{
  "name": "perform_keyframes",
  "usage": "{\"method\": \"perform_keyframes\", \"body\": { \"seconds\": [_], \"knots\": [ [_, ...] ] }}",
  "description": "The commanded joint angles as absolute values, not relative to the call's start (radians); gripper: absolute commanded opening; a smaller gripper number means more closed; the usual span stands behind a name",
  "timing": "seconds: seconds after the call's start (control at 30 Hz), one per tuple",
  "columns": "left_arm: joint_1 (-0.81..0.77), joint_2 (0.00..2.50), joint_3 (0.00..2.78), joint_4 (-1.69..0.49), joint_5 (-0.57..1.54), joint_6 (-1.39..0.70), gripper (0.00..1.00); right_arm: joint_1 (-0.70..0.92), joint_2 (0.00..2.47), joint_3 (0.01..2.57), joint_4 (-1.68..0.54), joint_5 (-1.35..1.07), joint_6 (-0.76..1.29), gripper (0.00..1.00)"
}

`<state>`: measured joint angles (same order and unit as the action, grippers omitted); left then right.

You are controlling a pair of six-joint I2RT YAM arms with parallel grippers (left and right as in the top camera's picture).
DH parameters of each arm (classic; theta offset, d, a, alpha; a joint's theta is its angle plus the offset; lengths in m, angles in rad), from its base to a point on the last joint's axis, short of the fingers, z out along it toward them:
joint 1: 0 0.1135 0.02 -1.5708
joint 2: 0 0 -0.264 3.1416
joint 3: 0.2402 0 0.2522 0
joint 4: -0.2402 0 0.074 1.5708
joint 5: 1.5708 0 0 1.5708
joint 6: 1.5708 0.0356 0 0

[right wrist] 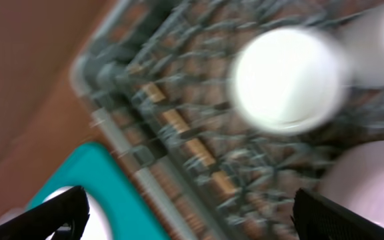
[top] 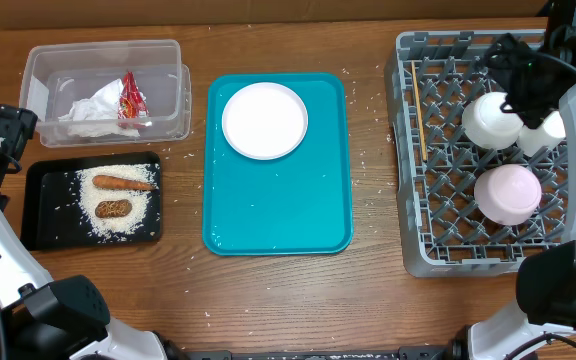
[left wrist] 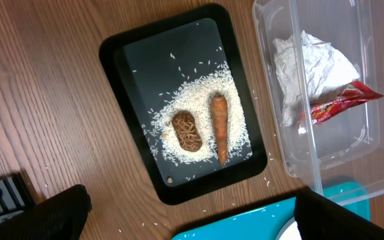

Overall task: Sort waste into correct bins and load items into the dishwasher
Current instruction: 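Move the right gripper from the rack to the white plate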

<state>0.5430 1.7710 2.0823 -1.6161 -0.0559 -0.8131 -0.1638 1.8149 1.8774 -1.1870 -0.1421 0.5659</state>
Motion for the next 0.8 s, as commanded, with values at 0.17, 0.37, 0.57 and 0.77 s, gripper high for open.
{"method": "perform_keyframes", "body": {
  "seconds": [0.17,0.37,0.57,0.77],
  "knots": [
    [0.541,1.753,2.099,-1.616,-0.060,-0.827,1.00,0.032,1.798,1.884,-1.114,-0.337,0.392,1.00],
    [0.550,1.753,2.099,-1.620,-0.141,-0.789,1.00,0.233,1.831,1.884,-1.068,-0.132,0.393,1.00],
    [0.551,1.753,2.098,-1.621,-0.139,-0.789,1.00,0.358,1.913,1.884,-1.012,-0.081,0.410,1.00],
    [0.551,1.753,2.098,-1.623,-0.138,-0.789,1.00,0.405,2.023,1.884,-0.965,-0.080,0.537,1.00]
  ]
}}
